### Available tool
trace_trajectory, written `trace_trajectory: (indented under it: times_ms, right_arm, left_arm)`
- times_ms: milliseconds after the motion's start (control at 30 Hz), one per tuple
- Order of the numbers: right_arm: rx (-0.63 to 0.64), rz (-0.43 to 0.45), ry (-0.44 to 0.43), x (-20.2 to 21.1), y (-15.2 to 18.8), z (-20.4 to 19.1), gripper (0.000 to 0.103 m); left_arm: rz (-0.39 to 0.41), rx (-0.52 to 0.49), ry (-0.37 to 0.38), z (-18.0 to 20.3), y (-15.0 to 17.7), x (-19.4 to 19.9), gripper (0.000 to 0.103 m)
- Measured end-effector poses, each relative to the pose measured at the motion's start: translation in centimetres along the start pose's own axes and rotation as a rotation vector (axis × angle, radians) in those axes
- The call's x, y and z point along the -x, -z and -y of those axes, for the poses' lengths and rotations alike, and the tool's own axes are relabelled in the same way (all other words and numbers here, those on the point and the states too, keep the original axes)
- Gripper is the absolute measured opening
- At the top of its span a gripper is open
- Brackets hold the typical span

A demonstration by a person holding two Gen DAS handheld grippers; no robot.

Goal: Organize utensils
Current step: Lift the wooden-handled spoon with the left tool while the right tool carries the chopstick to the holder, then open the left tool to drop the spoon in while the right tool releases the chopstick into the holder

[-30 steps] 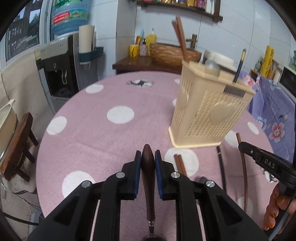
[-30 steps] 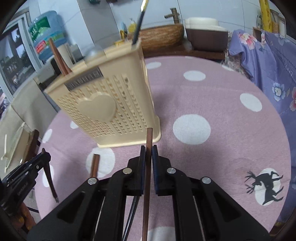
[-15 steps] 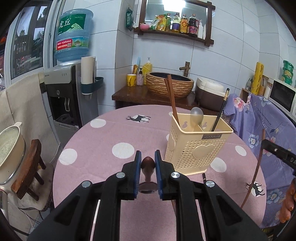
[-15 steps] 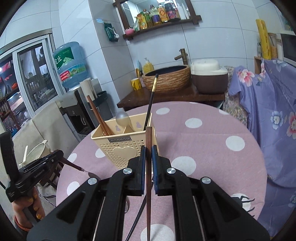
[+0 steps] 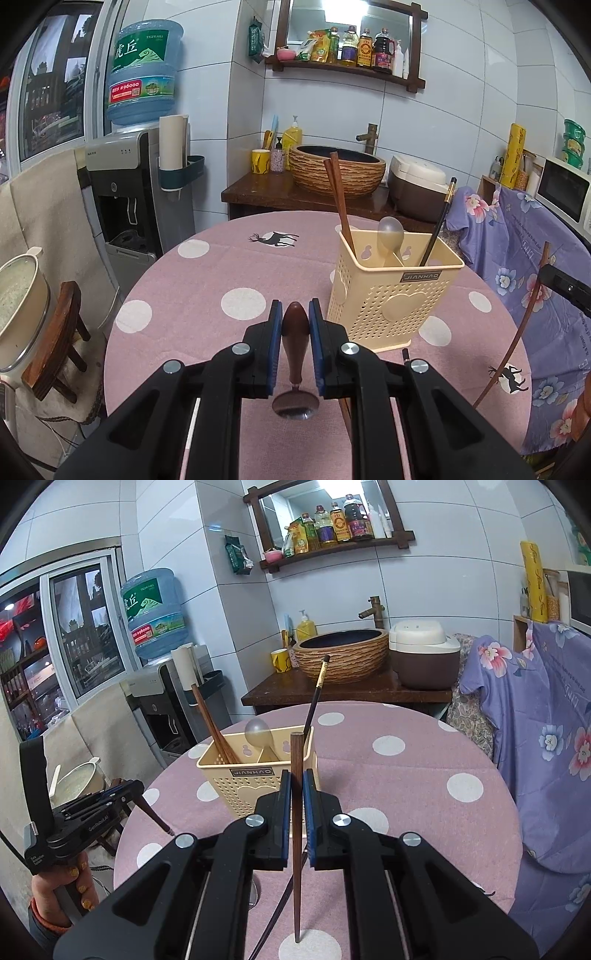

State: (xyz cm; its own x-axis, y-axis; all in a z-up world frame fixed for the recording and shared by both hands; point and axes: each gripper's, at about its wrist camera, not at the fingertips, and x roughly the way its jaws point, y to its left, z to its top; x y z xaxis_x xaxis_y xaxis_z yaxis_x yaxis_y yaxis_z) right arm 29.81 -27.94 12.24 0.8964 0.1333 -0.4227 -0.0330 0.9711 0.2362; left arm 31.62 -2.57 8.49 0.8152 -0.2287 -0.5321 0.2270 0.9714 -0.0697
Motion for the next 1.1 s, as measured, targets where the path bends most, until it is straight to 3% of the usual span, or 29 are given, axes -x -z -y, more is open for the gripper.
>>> trace_trajectory:
  times_ms: [233, 433, 600, 733, 933, 1100]
  right_arm:
    - [0.023, 0.018, -0.011, 0.5, -0.7, -0.6, 0.007]
    - [0.026, 0.048, -0.046, 1.1, -2.3, -1.2, 0.007]
    - [0.021, 0.116, -0.092, 2.4, -5.9, -1.9, 0.007]
    - [0.013, 0.209, -0.091, 3.3, -9.9, -2.5, 0.007]
    - [0.015, 0.312, -0.040, 2.2, -15.0, -4.0, 0.007]
    - [0.022, 0.328, 0.036, -1.3, -15.4, -3.9, 0.008]
  left_arm:
    - [0.016, -0.004, 0.009, 0.1, -0.7, 0.3, 0.015]
    - [0.032, -0.003, 0.075, 0.6, -2.6, 1.2, 0.015]
    - [0.100, 0.003, 0.157, 1.5, -6.0, 3.8, 0.015]
    - [0.175, -0.014, 0.180, 2.9, -10.1, 5.5, 0.015]
    - [0.208, -0.013, 0.156, 5.0, -15.0, 3.9, 0.015]
    - [0.179, 0.005, 0.141, 6.0, -15.1, 0.2, 0.015]
